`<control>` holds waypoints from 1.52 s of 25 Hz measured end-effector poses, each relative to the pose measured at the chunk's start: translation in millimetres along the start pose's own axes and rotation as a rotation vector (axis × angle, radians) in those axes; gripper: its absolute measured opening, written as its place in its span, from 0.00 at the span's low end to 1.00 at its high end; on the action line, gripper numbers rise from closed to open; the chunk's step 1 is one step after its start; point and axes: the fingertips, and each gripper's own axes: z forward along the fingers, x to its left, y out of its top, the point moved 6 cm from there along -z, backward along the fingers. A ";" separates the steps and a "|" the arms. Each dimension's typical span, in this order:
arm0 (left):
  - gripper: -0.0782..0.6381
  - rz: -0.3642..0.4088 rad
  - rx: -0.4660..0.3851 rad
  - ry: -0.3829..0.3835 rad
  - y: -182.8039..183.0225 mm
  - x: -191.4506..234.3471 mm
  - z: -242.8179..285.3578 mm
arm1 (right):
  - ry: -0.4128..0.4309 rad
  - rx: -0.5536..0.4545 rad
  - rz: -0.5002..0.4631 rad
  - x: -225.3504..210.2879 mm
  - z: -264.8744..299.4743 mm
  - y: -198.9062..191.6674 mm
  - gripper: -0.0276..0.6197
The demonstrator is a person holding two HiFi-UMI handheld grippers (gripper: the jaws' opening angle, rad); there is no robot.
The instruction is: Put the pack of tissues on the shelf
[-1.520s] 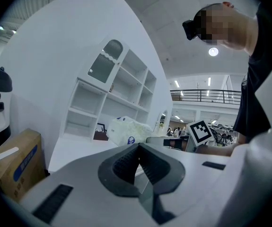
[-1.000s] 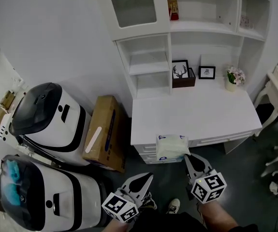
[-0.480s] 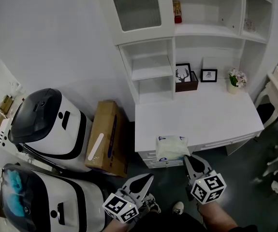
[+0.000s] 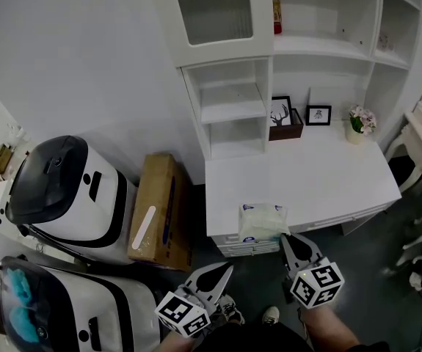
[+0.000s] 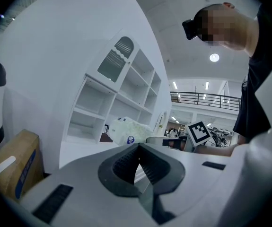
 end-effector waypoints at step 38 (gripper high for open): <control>0.12 0.009 -0.007 -0.132 34.8 108.5 0.2 | -0.101 -0.016 -0.013 38.3 103.3 7.0 0.06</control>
